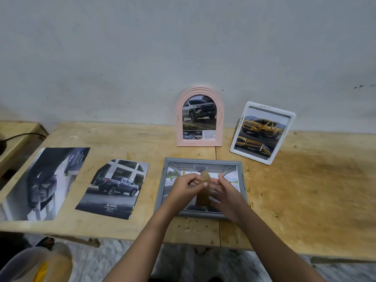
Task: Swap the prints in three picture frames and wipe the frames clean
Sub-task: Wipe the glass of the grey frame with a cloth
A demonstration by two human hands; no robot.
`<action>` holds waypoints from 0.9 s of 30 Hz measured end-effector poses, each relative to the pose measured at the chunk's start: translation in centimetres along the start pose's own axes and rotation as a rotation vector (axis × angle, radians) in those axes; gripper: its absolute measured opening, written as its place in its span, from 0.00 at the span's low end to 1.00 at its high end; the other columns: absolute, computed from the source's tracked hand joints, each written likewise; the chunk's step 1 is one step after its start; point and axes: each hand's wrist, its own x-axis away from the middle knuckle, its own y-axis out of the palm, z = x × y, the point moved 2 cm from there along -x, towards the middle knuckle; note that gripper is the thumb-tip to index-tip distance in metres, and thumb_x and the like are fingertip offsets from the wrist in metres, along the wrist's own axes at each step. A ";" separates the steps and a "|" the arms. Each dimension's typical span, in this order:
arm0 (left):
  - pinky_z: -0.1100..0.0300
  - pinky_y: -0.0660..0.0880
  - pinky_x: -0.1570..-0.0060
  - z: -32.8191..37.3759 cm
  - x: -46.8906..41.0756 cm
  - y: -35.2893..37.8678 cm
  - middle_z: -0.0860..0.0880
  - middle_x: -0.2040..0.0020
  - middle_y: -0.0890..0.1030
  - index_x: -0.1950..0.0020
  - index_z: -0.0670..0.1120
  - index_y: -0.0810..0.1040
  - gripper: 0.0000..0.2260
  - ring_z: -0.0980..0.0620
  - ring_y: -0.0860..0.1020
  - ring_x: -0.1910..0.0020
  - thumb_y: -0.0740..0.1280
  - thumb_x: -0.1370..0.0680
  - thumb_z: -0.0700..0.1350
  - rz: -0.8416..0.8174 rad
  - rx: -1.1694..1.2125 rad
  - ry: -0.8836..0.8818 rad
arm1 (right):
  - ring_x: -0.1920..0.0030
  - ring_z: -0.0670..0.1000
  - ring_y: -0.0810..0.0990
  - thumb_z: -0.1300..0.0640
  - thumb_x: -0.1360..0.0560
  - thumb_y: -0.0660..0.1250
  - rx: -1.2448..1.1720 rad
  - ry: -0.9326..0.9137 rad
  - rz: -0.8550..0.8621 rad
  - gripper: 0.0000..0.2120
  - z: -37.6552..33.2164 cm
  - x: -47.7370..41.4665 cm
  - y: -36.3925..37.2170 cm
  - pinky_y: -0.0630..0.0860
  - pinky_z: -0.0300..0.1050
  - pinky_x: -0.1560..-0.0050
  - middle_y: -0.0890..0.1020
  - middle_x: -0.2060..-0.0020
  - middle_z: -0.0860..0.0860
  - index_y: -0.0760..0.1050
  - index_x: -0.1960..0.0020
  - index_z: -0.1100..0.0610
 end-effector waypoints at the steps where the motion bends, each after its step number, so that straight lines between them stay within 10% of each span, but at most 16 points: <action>1: 0.72 0.72 0.61 0.1 0.2 0.0 0.54 0.62 0.79 0.55 0.48 0.80 0.03 0.65 0.77 0.63 0.67 0.24 0.41 -0.015 -0.023 0.006 | 0.45 0.56 0.78 0.42 0.20 0.50 -0.040 0.029 -0.050 0.24 -0.1 -0.2 0.4 0.75 0.50 0.48 0.81 0.48 0.59 0.78 0.42 0.55; 12: 0.63 0.74 0.42 -2.4 1.9 -2.8 0.50 0.42 0.80 0.37 0.47 0.77 0.13 0.57 0.76 0.43 0.63 0.21 0.44 -0.150 -0.258 0.058 | 0.48 0.61 0.80 0.42 0.22 0.54 -0.381 0.252 -0.054 0.28 0.7 -3.1 4.4 0.73 0.57 0.47 0.83 0.52 0.63 0.77 0.45 0.65; 20: 0.68 0.76 0.51 -8.5 3.1 -7.5 0.54 0.53 0.81 0.48 0.51 0.80 0.08 0.58 0.79 0.51 0.63 0.21 0.40 0.356 0.013 -0.130 | 0.57 0.58 0.82 0.53 0.20 0.58 -0.411 0.190 0.114 0.15 0.2 -7.0 7.3 0.81 0.51 0.60 0.84 0.60 0.59 0.76 0.49 0.64; 24: 0.74 0.69 0.55 -12.1 5.4 -8.1 0.52 0.52 0.78 0.45 0.44 0.79 0.08 0.55 0.76 0.52 0.65 0.22 0.40 0.486 -0.202 -0.274 | 0.67 0.54 0.82 0.54 0.20 0.58 -0.089 0.066 0.195 0.09 -0.7 -8.2 9.2 0.79 0.47 0.68 0.82 0.61 0.57 0.73 0.45 0.57; 27: 0.67 0.71 0.51 -13.4 6.1 -7.0 0.48 0.52 0.78 0.46 0.41 0.80 0.08 0.53 0.76 0.54 0.67 0.24 0.40 0.542 -0.213 -0.374 | 0.41 0.53 0.75 0.54 0.19 0.56 0.587 -0.298 0.102 0.16 0.5 -9.7 10.1 0.73 0.51 0.40 0.73 0.36 0.52 0.67 0.32 0.49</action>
